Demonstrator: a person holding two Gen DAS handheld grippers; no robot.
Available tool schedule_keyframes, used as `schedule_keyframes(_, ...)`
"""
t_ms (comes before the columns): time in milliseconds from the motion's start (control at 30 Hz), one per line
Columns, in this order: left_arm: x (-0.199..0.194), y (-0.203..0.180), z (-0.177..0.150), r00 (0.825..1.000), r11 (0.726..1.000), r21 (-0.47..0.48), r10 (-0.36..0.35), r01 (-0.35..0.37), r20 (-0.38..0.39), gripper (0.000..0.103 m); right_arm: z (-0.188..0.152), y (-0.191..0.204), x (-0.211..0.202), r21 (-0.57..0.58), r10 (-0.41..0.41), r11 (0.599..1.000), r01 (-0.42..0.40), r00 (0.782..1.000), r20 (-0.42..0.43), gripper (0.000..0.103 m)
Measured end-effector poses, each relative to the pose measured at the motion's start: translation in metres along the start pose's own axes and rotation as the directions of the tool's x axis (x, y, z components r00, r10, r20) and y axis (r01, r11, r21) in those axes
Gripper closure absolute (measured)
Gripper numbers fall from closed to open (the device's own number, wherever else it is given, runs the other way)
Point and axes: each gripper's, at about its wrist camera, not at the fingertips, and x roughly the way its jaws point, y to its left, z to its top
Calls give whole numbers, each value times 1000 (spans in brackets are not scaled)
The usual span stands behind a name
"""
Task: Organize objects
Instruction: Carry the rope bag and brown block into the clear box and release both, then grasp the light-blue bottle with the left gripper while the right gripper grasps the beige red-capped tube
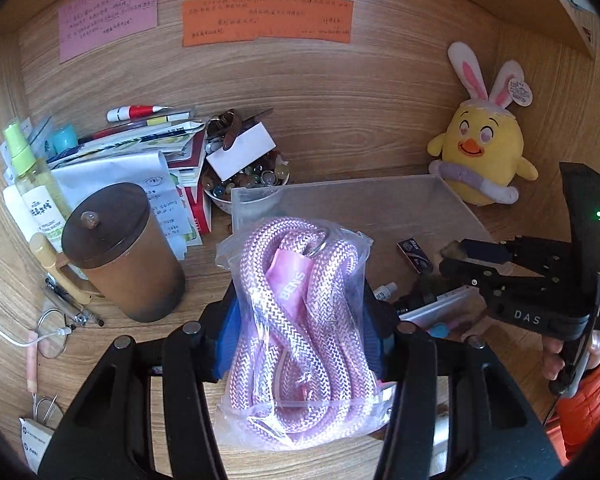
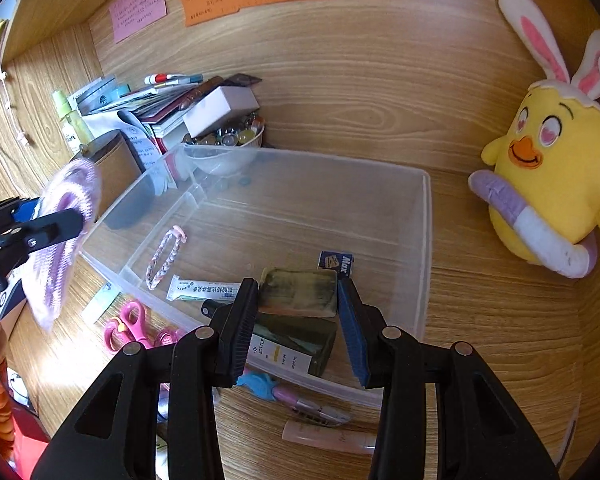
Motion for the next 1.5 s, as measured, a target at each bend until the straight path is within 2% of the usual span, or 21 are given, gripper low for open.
schedule_keyframes(200,28,-6,13,998,1000,-4,-26,26,-60,52,0,1,4,-10,-6,1000,6,1000,-7,65)
schedule_keyframes(300,38,-10,17,997,1000,-3,-11,11,-75,53,0,2,3,-14,-8,1000,8,1000,-4,65)
schedule_keyframes(400,41,-13,19,998,1000,6,16,-16,-67,59,0,2,3,-18,-8,1000,8,1000,0,65)
schedule_keyframes(533,34,-18,22,999,1000,23,2,-1,-46,59,-1,5,-2,-31,-9,999,9,1000,7,64)
schedule_keyframes(767,6,-29,18,1000,997,76,4,-5,14,58,-6,13,-28,-68,-30,997,35,997,70,42)
schedule_keyframes(867,-6,-29,11,1000,997,81,6,-8,28,48,-11,14,-43,-78,-28,996,36,995,97,33)
schedule_keyframes(933,-14,-27,5,999,997,78,12,-15,39,34,-15,12,-54,-77,-28,996,37,993,116,29)
schedule_keyframes(1000,-22,-24,-2,998,996,72,44,-47,50,28,-22,6,-66,-66,-30,997,38,991,130,21)
schedule_keyframes(1100,-26,-16,-13,995,995,59,83,-86,49,16,-32,-7,-75,-48,-44,998,50,992,120,20)
schedule_keyframes(1233,-22,2,-30,994,994,25,111,-111,0,15,-51,-26,-72,-23,-86,996,87,995,60,19)
schedule_keyframes(1400,-6,26,-55,989,992,-24,122,-125,-81,15,-72,-44,-50,8,-71,997,72,996,-53,19)
schedule_keyframes(1500,6,35,-68,983,989,-37,137,-143,-126,15,-76,-45,-38,-6,-65,998,65,994,-84,19)
